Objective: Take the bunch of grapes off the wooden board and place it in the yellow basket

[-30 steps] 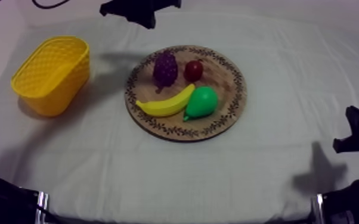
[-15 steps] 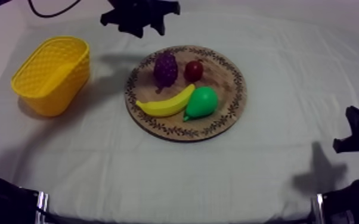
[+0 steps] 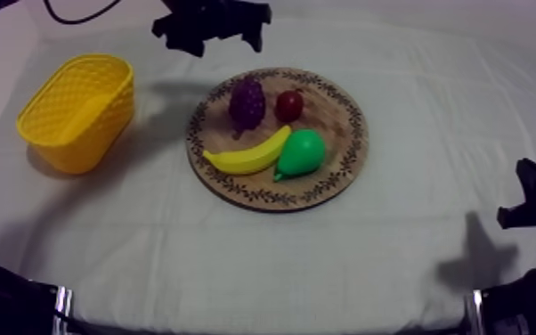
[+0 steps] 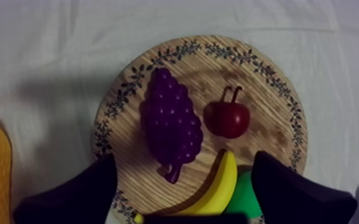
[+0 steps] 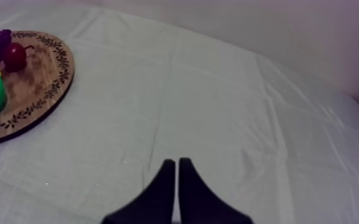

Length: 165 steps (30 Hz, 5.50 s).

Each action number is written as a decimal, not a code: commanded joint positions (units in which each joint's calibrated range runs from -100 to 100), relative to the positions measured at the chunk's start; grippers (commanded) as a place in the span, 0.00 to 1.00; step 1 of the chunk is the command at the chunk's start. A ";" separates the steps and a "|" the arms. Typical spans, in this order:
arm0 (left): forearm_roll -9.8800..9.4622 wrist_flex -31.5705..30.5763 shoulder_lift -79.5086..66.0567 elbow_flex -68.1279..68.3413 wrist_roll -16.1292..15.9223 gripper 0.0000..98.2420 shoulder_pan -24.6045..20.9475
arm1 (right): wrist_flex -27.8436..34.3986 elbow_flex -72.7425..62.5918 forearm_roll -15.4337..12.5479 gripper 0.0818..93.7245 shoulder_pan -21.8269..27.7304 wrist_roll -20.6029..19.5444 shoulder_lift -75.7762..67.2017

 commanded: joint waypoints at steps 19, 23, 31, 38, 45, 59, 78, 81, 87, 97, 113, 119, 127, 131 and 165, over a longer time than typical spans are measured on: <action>1.36 -1.23 13.75 -5.98 -0.49 0.88 0.40 | 0.04 -0.01 0.00 0.00 -0.02 0.01 0.02; 1.71 -1.33 17.02 -8.27 -0.67 0.88 0.49 | 0.04 -0.01 0.00 0.00 -0.02 0.01 0.02; 1.95 -2.10 21.20 -9.61 1.03 0.87 0.56 | 0.04 -0.01 0.00 0.00 -0.02 0.01 0.02; 1.65 -1.86 22.82 -9.71 2.71 0.85 0.25 | 0.04 -0.01 0.00 0.00 -0.02 0.01 0.02; 0.54 -0.10 24.00 -11.19 4.18 0.81 0.27 | 0.04 -0.01 0.00 0.00 -0.02 0.01 0.02; 0.28 -0.67 24.60 -10.63 5.18 0.66 0.11 | 0.04 -0.01 0.00 0.00 -0.02 0.01 0.02; 0.10 -4.75 22.72 -7.81 3.93 0.45 0.82 | 0.04 -0.01 0.00 0.00 -0.02 0.01 0.02; 0.15 -5.76 21.32 -6.64 3.68 0.45 0.87 | 0.04 -0.01 0.00 0.00 -0.02 0.01 0.02; 0.08 -9.00 16.04 -2.08 2.32 0.45 0.98 | 0.04 -0.01 0.00 0.00 -0.02 0.01 0.02; -0.05 -11.02 1.44 7.04 1.58 0.46 1.18 | 0.04 -0.01 0.00 0.00 -0.02 0.01 0.02; -0.34 -12.58 -22.73 31.16 2.23 0.46 -2.10 | 0.04 -0.01 0.00 0.00 -0.02 0.01 0.02; -0.36 -13.39 -29.20 40.12 1.90 0.46 -5.56 | 0.04 -0.01 0.00 0.00 -0.02 0.01 0.02; -0.14 -13.48 -34.94 46.66 -0.50 0.46 -13.05 | 0.04 -0.01 0.00 0.00 -0.02 0.01 0.02; -0.12 -12.78 -35.66 46.52 -2.33 0.46 -17.06 | 0.04 -0.01 0.00 0.00 -0.02 0.01 0.02; 0.07 -22.69 -11.86 43.30 -8.79 0.47 -25.75 | 0.04 -0.01 0.00 0.00 -0.02 0.01 0.02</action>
